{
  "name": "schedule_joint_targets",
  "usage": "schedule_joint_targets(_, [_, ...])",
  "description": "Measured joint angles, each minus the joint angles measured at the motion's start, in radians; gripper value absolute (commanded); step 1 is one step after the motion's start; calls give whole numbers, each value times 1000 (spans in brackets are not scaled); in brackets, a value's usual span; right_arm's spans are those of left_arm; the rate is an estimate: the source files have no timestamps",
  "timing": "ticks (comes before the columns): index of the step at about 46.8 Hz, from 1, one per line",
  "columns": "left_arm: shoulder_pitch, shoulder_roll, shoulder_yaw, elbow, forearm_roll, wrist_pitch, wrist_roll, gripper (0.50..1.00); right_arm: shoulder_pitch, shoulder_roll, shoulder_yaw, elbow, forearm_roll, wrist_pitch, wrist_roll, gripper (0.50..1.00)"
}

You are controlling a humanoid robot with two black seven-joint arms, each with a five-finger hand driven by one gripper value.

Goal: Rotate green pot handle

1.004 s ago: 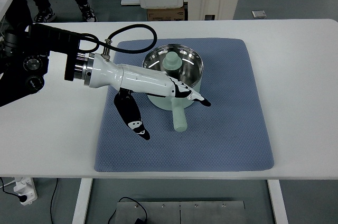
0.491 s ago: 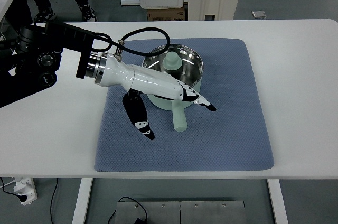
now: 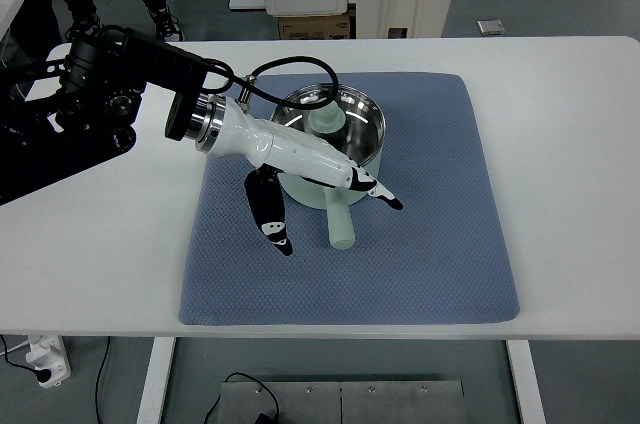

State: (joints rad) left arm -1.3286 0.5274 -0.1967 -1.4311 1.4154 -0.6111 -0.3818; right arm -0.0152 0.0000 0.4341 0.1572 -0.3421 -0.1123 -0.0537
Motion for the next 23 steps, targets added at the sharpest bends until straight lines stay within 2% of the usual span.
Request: schedule_joint_targets(23, [-60,-74,124,26,3,0,-2,1000,0,0,0,0,0,0,0,1000])
